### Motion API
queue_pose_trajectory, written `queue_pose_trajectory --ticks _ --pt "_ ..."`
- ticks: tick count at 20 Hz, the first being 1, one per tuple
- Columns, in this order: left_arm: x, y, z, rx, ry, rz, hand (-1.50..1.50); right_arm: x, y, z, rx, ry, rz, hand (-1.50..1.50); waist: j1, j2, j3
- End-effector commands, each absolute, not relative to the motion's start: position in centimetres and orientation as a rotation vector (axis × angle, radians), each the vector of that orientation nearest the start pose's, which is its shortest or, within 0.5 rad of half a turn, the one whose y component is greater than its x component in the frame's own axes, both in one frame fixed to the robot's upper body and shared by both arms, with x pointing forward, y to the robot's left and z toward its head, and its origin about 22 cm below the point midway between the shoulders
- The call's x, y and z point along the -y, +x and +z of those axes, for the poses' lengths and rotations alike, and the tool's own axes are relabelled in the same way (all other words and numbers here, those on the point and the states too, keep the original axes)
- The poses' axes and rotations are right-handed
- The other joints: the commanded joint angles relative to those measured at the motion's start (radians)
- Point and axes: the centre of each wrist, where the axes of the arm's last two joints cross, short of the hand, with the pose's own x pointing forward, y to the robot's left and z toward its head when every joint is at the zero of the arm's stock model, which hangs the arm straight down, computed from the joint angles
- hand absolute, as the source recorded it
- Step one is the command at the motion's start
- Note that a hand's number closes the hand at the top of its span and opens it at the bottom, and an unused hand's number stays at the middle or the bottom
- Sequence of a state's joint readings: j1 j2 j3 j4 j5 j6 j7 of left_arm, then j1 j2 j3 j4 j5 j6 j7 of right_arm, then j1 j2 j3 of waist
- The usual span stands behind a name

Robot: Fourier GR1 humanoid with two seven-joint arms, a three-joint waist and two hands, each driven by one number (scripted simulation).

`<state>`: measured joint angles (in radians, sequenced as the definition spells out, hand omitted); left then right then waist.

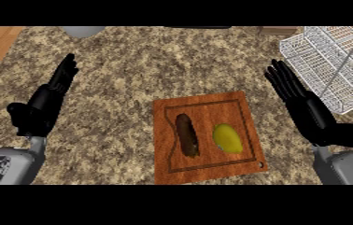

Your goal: Pick the lemon from the cutting board and place it in the tiered basket

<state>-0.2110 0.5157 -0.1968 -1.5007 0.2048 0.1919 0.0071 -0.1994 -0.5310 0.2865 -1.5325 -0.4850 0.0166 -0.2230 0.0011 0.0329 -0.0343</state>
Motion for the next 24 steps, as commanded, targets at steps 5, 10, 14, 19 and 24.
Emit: queue_pose_trajectory --ticks 5,10,14,19,24 --pt "-27.2 23.8 -1.6 1.379 0.302 -0.075 0.00 28.1 30.1 12.4 2.013 -0.024 0.333 1.50 0.010 -0.037 0.033" --pt "-26.5 21.6 -4.1 1.294 0.260 -0.015 0.00 32.0 28.6 5.4 1.699 -0.403 -0.290 -1.50 -0.012 -0.035 0.035" --pt "-24.8 20.5 -5.5 1.299 0.249 -0.026 0.00 30.8 26.3 5.7 1.833 -0.328 -0.269 -1.50 -0.005 -0.034 0.034" --pt "-25.4 21.2 -6.3 1.299 0.254 -0.012 0.00 30.4 22.2 10.4 1.727 -0.312 0.060 -1.50 -0.024 -0.038 0.032" --pt "-24.8 20.7 -5.7 1.296 0.254 0.004 0.00 30.5 21.0 12.1 1.449 -0.361 0.466 -1.50 -0.018 -0.039 0.029"
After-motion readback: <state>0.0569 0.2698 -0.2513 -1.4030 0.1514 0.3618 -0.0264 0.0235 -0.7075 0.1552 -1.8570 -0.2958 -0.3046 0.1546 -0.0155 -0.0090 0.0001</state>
